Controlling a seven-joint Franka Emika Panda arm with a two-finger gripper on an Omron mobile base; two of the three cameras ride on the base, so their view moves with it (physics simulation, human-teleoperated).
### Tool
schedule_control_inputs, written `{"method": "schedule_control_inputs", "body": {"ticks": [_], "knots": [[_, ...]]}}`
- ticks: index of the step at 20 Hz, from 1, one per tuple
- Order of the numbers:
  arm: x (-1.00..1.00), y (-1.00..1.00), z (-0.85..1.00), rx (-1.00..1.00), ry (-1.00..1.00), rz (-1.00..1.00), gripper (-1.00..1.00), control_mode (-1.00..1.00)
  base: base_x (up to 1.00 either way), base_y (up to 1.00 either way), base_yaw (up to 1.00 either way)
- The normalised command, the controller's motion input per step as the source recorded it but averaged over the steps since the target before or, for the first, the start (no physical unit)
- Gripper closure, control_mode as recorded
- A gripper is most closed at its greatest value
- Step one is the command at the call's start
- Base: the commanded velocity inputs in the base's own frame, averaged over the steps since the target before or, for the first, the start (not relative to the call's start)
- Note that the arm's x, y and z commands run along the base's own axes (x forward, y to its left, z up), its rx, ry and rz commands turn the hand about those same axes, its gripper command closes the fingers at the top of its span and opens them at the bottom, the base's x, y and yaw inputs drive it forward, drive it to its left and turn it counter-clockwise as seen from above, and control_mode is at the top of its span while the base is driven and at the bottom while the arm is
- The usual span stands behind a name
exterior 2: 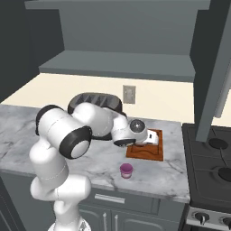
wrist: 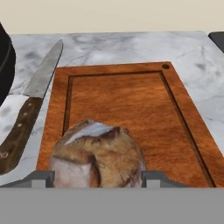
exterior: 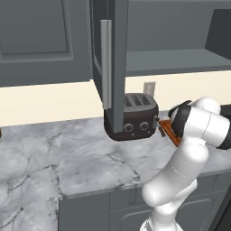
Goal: Pick the bread, place it on the cutting board, pick the jam, place it on the counter, and close the cabinet.
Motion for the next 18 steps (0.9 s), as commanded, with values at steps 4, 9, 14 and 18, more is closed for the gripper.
{"method": "schedule_control_inputs", "body": {"ticks": [4,9,14,18], "knots": [[0.00,0.00,-0.01,0.00,0.00,0.00,-1.00,-1.00,0.00,0.00,0.00],[0.00,0.00,0.00,0.00,0.00,0.00,-1.00,-1.00,0.00,0.00,0.00],[0.00,0.00,0.06,0.00,0.00,0.00,-1.00,-1.00,0.00,0.00,0.00],[0.00,0.00,0.12,0.00,0.00,0.00,-1.00,-1.00,0.00,0.00,0.00]]}}
